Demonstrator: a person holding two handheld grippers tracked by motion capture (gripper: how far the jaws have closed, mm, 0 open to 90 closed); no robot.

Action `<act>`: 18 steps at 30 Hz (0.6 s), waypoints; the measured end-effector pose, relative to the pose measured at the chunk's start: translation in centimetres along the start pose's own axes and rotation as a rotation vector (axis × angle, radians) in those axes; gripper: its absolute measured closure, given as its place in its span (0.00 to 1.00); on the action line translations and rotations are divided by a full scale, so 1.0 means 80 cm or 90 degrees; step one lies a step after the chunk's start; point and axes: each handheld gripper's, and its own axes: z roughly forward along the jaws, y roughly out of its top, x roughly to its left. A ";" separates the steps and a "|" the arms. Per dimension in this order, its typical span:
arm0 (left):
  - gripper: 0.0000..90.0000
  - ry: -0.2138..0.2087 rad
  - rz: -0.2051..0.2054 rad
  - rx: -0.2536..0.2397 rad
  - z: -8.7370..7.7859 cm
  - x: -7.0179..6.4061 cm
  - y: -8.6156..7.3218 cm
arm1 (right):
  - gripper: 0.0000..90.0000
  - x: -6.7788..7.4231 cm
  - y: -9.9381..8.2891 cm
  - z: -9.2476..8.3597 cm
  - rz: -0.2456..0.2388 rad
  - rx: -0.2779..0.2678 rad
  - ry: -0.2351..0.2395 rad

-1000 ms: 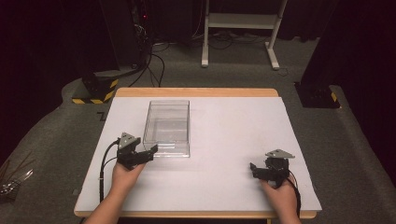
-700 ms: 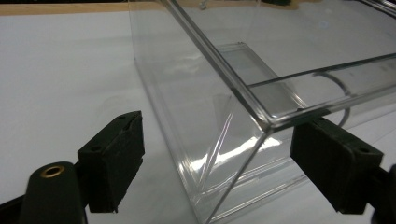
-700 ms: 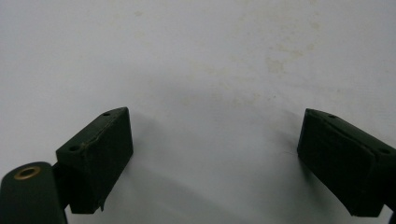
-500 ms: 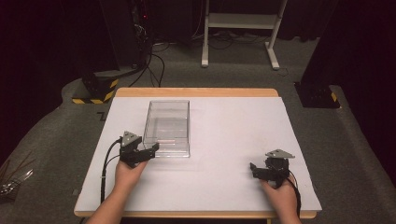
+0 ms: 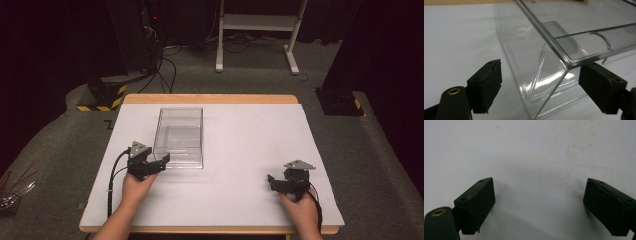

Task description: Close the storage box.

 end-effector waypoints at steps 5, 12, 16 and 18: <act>0.20 -0.005 0.000 -0.004 -0.010 0.002 -0.004 | 0.11 0.000 0.000 0.000 0.000 0.000 0.000; 0.19 -0.022 -0.001 0.004 -0.025 0.008 -0.012 | 0.11 0.000 0.000 0.000 0.001 0.000 0.000; 0.19 -0.026 -0.002 0.011 -0.035 0.014 -0.020 | 0.11 0.000 0.000 0.000 -0.001 0.000 0.000; 0.19 -0.028 -0.003 0.013 -0.037 0.016 -0.022 | 0.11 0.000 0.000 0.000 0.000 0.000 0.000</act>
